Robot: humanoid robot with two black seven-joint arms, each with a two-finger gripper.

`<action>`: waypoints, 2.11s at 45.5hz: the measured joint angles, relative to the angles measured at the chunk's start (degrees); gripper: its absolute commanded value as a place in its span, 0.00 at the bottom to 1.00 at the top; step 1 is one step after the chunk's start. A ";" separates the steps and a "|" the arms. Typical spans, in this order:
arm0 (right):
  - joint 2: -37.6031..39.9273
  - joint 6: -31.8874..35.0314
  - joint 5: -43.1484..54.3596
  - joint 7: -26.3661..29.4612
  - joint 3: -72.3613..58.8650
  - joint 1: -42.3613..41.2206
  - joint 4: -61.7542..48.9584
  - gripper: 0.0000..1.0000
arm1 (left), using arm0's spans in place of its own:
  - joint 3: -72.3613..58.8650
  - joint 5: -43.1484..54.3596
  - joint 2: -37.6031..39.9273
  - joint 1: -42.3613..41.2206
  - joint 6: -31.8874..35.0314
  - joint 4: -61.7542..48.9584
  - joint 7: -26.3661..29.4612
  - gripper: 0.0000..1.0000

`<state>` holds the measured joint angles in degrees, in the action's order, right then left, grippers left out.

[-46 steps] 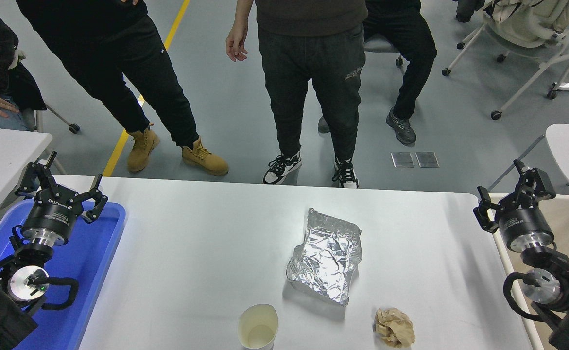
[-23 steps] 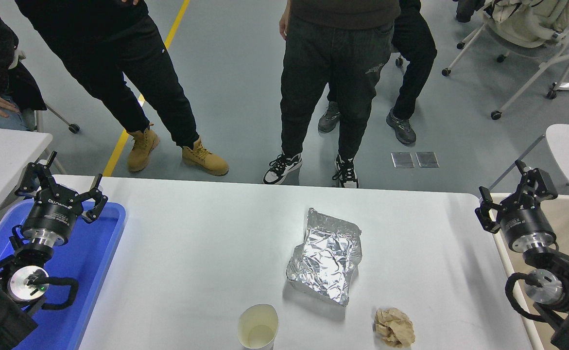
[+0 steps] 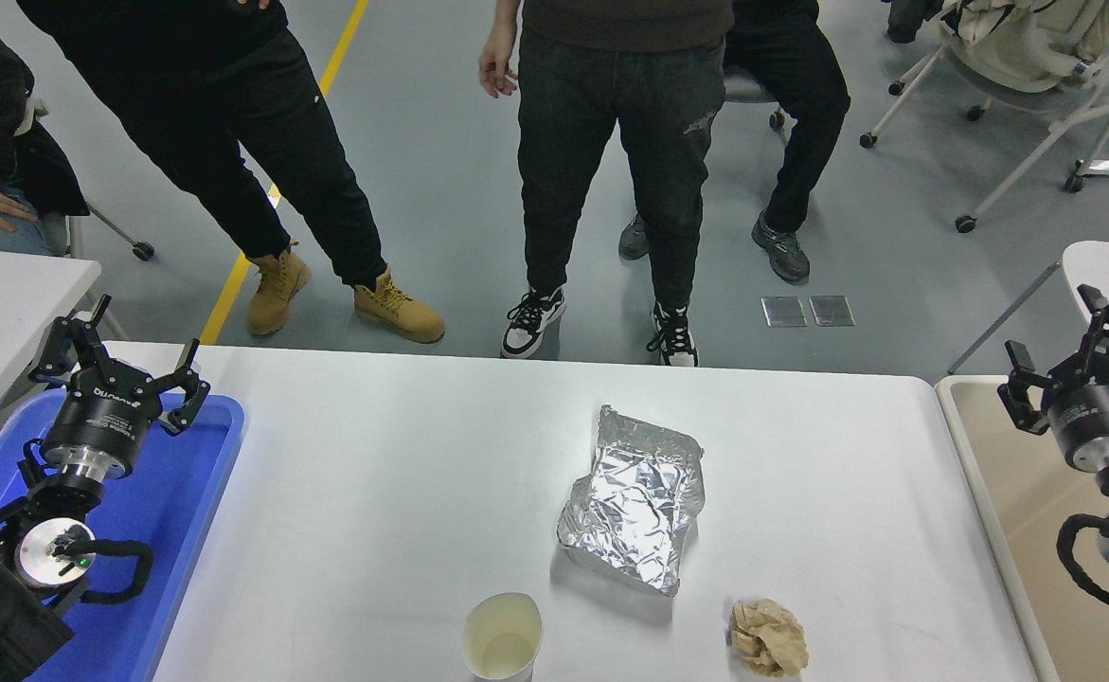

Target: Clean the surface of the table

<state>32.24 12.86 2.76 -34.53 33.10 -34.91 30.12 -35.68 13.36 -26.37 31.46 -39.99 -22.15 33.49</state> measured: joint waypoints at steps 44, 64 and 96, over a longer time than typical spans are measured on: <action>-3.11 12.34 43.92 1.66 -52.77 -45.33 6.67 0.98 | 0.00 0.00 0.00 0.00 0.00 0.00 0.00 1.00; -20.41 16.70 57.04 1.64 -62.69 -55.37 10.81 0.98 | 0.00 0.00 0.01 0.00 0.00 0.01 0.00 1.00; -31.69 19.03 59.93 1.70 -63.37 -55.51 21.63 0.98 | 0.00 0.00 0.01 0.00 0.00 0.00 0.00 1.00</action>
<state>0.55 31.89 62.69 -32.83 -30.27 -90.42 51.75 -35.68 13.36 -26.37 31.46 -39.99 -22.15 33.49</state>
